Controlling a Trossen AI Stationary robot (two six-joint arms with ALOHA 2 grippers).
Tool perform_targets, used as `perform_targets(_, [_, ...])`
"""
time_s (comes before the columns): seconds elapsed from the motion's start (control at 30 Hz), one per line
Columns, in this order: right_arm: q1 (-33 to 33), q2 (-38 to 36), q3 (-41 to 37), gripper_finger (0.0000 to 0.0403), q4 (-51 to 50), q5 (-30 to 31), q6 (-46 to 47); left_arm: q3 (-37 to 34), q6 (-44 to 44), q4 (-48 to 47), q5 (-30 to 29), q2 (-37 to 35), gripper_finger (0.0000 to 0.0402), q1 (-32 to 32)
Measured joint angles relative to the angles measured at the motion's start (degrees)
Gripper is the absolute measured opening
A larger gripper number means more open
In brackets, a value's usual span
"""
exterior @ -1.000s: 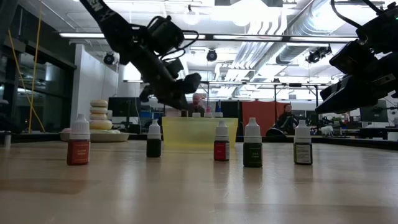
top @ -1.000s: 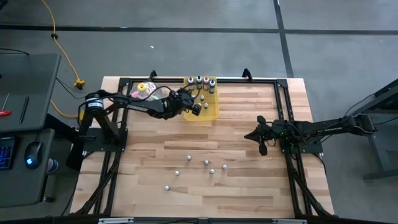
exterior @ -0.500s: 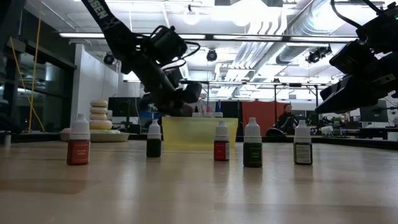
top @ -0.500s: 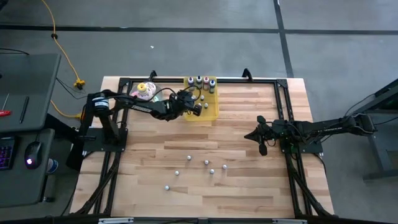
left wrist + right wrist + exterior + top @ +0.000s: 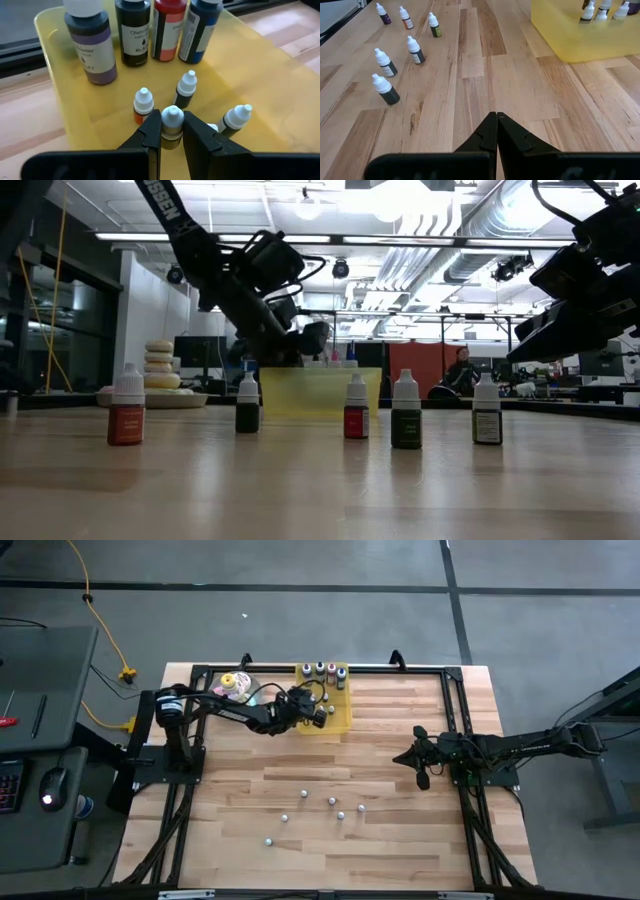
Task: Pick & Place food coloring
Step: Put the small brown food coloring bottle into the yellow bin
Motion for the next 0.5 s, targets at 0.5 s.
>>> perform_targets(0.5, [0.0,0.0,0.0,0.0,0.0,0.0,0.0,0.2,0.5,1.7,1.7,1.3,0.0052,0.0])
